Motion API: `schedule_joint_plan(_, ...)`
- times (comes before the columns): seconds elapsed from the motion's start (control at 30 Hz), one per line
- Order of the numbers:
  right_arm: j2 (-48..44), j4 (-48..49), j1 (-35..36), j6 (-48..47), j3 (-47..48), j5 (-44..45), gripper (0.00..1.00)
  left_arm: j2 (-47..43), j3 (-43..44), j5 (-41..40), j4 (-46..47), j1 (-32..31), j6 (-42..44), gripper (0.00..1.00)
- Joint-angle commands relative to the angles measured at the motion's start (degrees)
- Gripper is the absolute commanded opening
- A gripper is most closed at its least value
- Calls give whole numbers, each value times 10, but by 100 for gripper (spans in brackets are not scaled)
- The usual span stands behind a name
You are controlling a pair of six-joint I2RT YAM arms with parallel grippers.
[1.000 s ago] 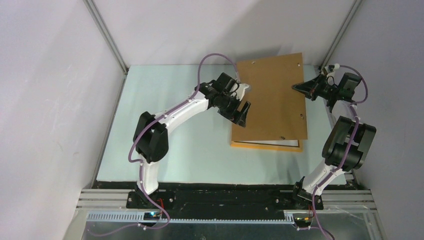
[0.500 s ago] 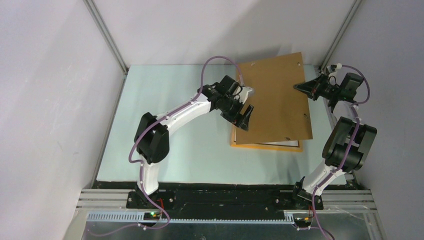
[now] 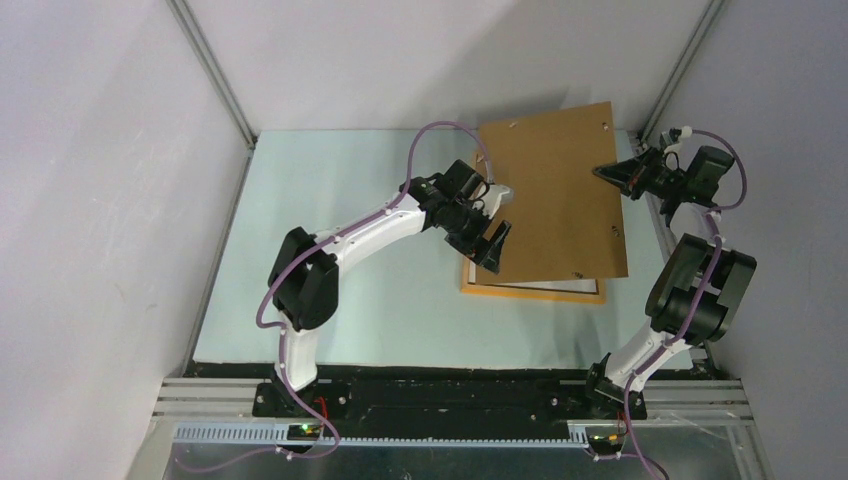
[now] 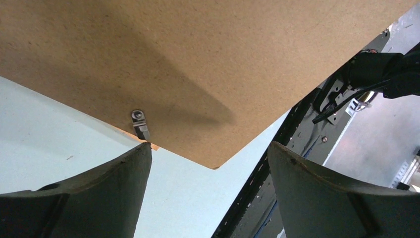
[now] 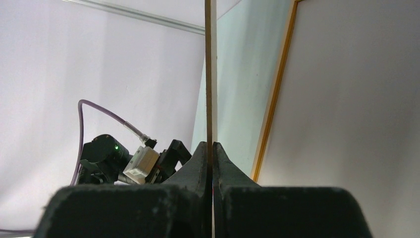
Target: Put the photo into the frame
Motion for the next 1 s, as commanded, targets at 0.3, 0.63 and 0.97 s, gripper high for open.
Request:
schedule_joint_plan(0.3, -14, 17, -9, 7, 5, -12, 0, -71, -23, -5, 8, -6, 26, 91)
schedule_joint_plan(0.63, 11, 27, -19, 6, 5, -4, 0, -147, -60, -74, 8, 64, 37, 93)
schedule_joint_plan(0.97, 72, 92, -18, 33, 6, 9, 0, -199, -85, -60, 8, 174, 36, 92)
